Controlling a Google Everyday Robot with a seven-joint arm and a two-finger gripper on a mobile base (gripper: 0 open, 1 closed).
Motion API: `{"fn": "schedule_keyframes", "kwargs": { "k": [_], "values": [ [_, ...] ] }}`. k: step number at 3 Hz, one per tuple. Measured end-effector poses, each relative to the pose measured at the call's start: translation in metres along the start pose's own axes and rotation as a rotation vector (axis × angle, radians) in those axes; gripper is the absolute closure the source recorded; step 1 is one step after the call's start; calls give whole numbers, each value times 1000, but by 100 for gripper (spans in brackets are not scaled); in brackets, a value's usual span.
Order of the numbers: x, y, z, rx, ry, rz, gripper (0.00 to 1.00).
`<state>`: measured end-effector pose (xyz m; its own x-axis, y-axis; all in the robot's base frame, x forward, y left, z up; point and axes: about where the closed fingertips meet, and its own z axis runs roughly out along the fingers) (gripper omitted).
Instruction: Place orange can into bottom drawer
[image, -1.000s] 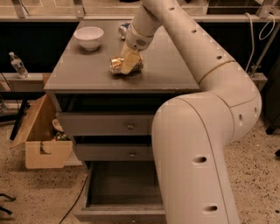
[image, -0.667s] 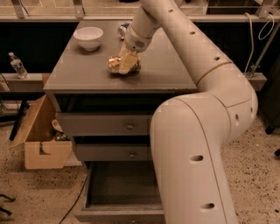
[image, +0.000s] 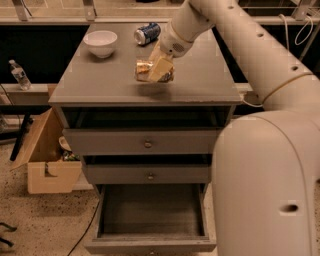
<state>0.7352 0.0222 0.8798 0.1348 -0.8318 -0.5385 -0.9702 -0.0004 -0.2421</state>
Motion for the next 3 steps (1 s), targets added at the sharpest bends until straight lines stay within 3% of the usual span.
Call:
{"fn": "schedule_keyframes", "kwargs": {
  "k": [1, 2, 3],
  "values": [
    [13, 30, -45, 40, -87, 25, 100],
    [31, 74, -69, 48, -140, 92, 100],
    [51, 119, -86, 64, -163, 211, 100]
  ]
}}
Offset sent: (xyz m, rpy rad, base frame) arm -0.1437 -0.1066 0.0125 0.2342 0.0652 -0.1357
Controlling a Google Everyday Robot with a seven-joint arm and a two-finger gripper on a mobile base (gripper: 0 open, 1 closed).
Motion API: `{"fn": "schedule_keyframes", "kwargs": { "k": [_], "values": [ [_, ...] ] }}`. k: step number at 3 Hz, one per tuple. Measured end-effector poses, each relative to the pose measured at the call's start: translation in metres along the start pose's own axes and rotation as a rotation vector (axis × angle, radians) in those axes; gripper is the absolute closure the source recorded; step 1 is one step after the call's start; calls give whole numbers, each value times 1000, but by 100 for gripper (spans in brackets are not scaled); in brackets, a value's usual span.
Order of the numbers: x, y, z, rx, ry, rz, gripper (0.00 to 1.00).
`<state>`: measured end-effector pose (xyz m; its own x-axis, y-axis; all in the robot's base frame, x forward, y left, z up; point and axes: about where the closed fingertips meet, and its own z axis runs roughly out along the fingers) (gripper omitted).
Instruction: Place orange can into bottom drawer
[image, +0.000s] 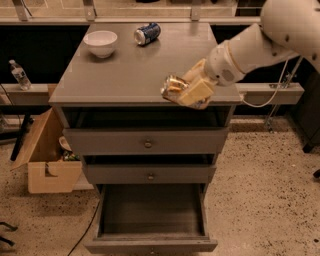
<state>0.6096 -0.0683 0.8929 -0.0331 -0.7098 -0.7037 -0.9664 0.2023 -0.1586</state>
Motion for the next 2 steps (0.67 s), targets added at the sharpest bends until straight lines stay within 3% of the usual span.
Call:
{"fn": "schedule_keyframes", "kwargs": {
  "k": [1, 2],
  "values": [
    [29, 18, 12, -39, 36, 36, 100],
    [26, 17, 14, -41, 34, 29, 100]
  ]
}}
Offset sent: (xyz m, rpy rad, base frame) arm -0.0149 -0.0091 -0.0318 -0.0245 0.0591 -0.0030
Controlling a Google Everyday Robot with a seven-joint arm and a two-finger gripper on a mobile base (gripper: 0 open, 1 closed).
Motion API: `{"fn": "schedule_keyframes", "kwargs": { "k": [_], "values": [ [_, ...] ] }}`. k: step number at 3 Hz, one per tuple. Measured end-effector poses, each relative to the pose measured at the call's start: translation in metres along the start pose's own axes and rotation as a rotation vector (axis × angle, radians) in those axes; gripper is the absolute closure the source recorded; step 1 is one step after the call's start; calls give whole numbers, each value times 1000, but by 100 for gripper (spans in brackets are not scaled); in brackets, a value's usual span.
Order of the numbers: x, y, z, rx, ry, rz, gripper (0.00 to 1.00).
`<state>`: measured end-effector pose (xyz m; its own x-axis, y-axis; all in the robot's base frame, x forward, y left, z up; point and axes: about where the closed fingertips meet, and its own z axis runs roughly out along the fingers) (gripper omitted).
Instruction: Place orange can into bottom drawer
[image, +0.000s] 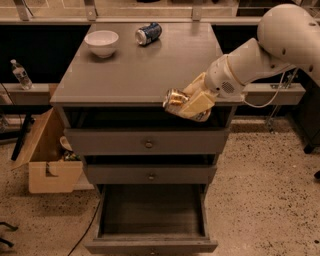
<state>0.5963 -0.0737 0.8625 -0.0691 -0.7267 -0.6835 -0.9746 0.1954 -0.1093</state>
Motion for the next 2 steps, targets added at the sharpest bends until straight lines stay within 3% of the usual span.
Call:
{"fn": "schedule_keyframes", "kwargs": {
  "k": [1, 2],
  "values": [
    [7, 13, 10, -11, 13, 28, 100],
    [8, 42, 15, 32, -3, 115, 100]
  ]
}}
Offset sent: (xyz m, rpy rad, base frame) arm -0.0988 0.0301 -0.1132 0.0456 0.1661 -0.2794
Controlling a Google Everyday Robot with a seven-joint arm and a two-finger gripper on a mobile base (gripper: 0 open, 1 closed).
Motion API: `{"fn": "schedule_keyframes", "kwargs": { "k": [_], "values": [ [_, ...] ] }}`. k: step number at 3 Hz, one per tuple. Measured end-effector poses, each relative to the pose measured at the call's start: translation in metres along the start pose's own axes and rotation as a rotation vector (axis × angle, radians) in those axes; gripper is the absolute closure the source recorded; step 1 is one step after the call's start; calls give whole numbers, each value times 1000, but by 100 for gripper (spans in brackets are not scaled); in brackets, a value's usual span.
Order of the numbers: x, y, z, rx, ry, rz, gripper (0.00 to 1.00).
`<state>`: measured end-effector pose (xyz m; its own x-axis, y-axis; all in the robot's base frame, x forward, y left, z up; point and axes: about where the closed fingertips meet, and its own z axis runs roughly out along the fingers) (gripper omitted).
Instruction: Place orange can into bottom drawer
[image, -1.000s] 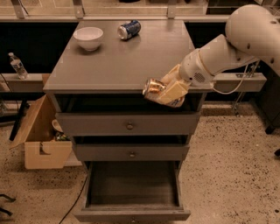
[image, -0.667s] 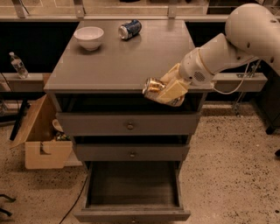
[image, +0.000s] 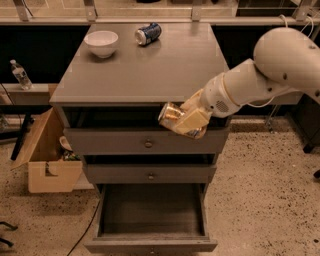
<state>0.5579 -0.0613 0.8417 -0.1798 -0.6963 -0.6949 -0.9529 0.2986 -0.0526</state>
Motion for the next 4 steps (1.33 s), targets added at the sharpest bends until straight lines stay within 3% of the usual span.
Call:
{"fn": "schedule_keyframes", "kwargs": {
  "k": [1, 2, 3, 4],
  "values": [
    [20, 40, 45, 60, -7, 141, 100],
    [53, 73, 107, 31, -11, 241, 100],
    [61, 75, 113, 48, -8, 243, 100],
    [77, 75, 123, 33, -16, 267, 100]
  ]
}}
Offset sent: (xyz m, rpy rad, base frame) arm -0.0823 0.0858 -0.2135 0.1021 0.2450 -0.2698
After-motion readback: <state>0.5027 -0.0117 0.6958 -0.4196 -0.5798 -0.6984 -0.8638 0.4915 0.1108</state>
